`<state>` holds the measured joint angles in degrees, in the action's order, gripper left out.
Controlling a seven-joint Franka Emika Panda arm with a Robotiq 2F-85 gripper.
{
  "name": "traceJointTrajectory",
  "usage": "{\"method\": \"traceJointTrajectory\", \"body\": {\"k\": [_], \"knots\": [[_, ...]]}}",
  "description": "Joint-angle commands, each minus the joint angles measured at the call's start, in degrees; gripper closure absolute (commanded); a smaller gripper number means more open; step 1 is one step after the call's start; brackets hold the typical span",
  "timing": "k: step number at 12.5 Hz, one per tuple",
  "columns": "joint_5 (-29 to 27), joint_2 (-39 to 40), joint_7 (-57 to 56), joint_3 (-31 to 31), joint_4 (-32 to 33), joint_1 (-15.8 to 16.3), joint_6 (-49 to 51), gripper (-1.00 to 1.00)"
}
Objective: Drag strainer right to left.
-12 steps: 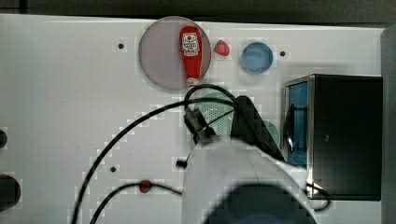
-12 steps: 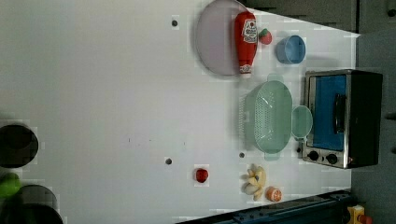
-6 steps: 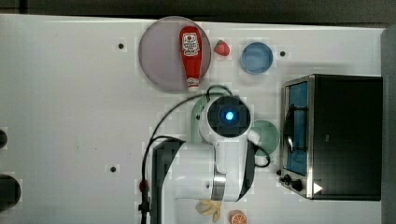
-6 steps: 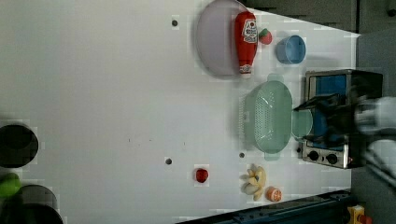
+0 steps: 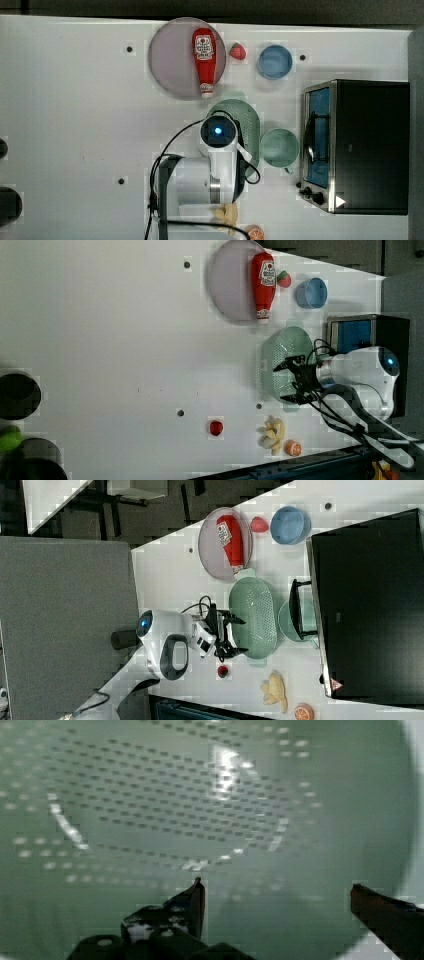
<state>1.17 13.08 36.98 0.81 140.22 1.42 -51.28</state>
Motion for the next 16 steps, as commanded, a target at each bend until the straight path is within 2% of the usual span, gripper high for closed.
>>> {"method": "traceJointTrajectory", "body": {"k": [1,4,8,16], "knots": [[-0.57,1.14,5.43,-1.24,-1.16,-0.53,-6.98,-1.0],[-0.63,4.94,5.56,-1.24,-1.12,0.1,-10.51,-1.0],[-0.71,5.95,10.31,-1.34,-1.11,2.31,-11.38,-1.0],[-0.73,6.79,18.83,-1.99,-2.45,12.28,-11.64,-1.0]]}}
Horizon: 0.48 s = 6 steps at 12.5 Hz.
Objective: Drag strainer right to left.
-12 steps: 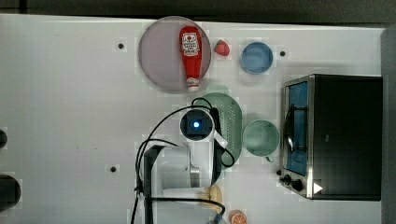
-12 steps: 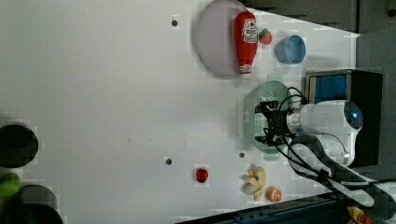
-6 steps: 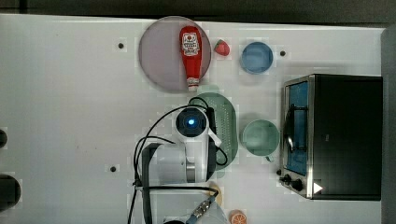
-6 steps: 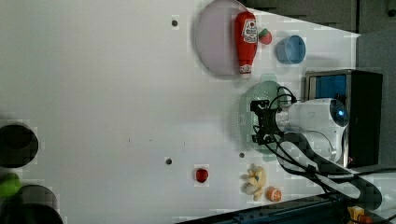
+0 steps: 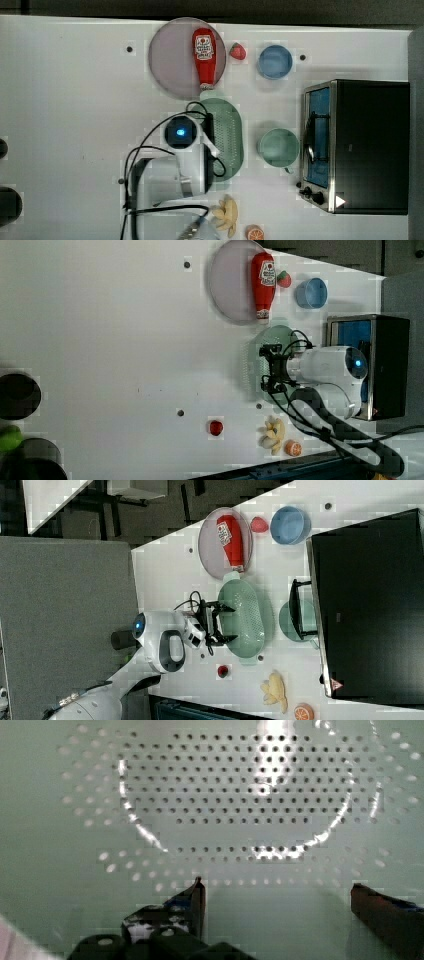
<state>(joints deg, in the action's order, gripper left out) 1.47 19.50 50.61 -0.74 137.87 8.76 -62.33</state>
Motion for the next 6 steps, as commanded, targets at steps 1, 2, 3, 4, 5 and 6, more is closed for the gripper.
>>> {"method": "traceJointTrajectory", "body": {"k": [1,2,3,4,5,6], "knots": [[-1.03,0.86,6.38,-0.46,-0.63,6.43,-0.57,-1.0],[-1.03,1.46,7.42,-0.47,-1.33,7.88,-0.59,-1.0],[-1.03,2.14,8.67,-0.47,-2.14,9.32,-0.57,-1.0],[-1.04,3.0,9.74,-0.48,-3.15,10.8,-0.56,-1.0],[-1.06,3.92,10.92,-0.47,-4.3,12.21,-0.56,-1.0],[-1.06,4.89,12.23,-0.48,-5.55,13.6,-0.53,-1.0]]}}
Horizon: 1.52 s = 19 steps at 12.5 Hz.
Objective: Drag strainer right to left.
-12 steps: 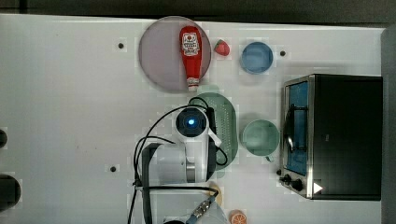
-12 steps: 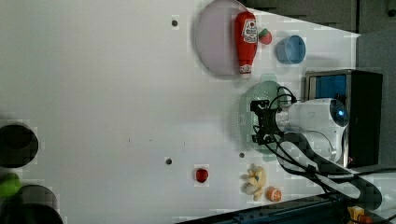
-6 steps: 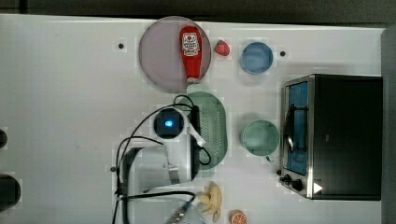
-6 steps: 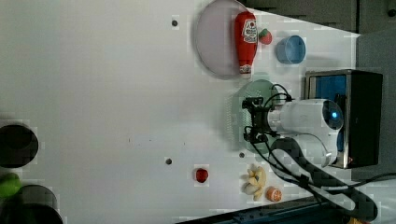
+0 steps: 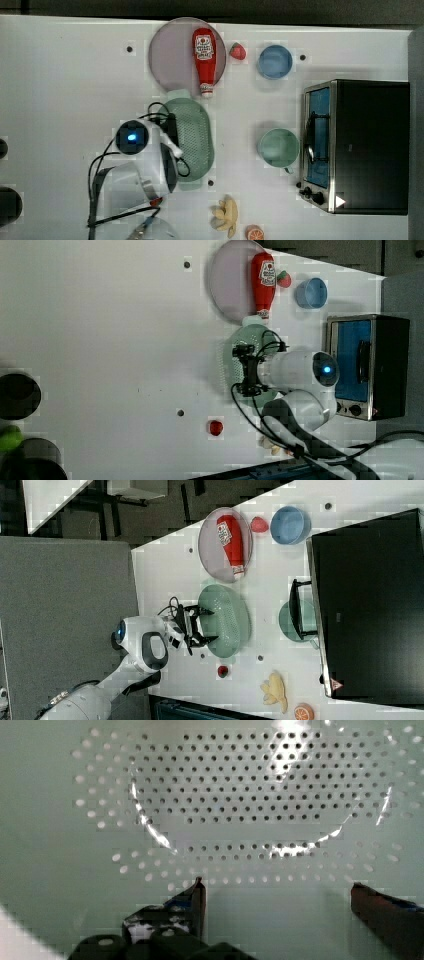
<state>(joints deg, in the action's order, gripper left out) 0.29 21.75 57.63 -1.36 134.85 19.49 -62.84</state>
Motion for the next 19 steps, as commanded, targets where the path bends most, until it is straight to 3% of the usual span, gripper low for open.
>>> {"method": "traceJointTrajectory", "body": {"k": [1,7,10,19], "knots": [[0.12,3.6,6.25,0.14,-3.77,4.24,-0.01,-1.0],[-1.66,7.96,9.84,-0.12,-10.83,10.09,0.91,-1.0],[-5.11,8.39,10.72,-1.33,-13.54,11.09,5.56,-1.0],[-16.9,14.36,12.67,-2.95,-24.9,16.34,7.38,-1.0]]}}
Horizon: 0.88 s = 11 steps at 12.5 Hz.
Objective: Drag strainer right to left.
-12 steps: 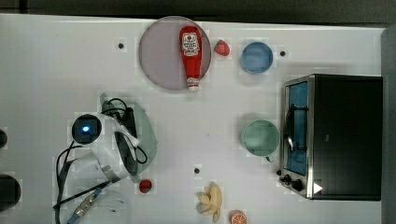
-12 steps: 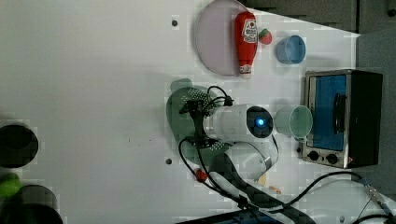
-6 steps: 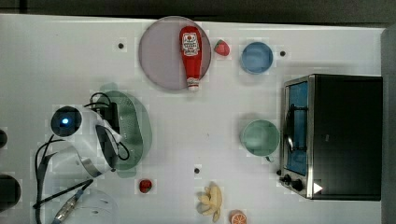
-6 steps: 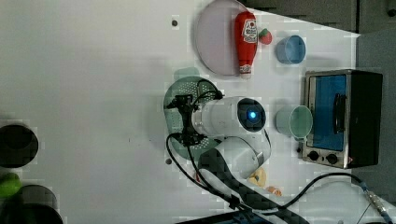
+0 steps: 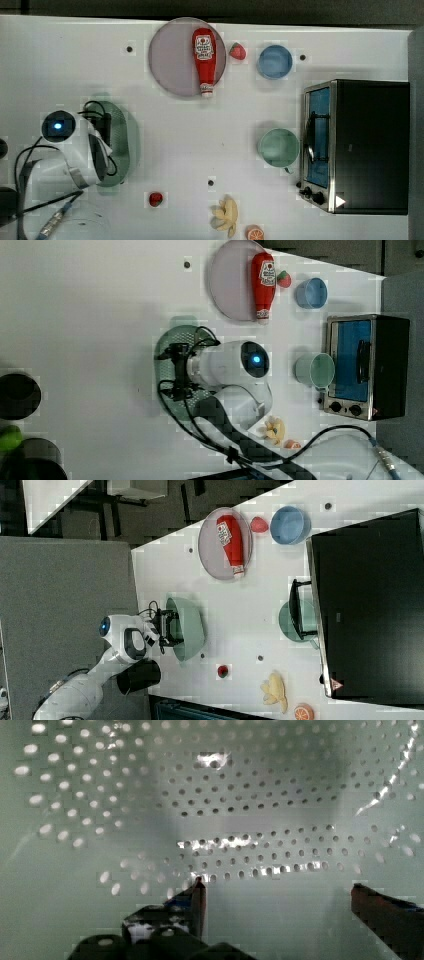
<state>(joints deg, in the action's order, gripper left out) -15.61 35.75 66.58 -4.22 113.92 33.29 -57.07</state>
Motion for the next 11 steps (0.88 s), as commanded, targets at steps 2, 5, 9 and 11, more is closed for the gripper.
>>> {"method": "traceJointTrajectory", "body": {"k": [2,5,9,11], "knots": [[-1.01,1.47,3.75,-0.08,-5.99,3.86,1.58,-1.0],[-1.18,1.88,4.27,0.12,-6.97,5.16,1.52,-1.0],[-1.14,2.3,8.54,0.18,-7.87,6.68,-1.07,-1.0],[1.12,0.3,4.33,1.24,-7.66,6.7,0.86,-1.0]]}}
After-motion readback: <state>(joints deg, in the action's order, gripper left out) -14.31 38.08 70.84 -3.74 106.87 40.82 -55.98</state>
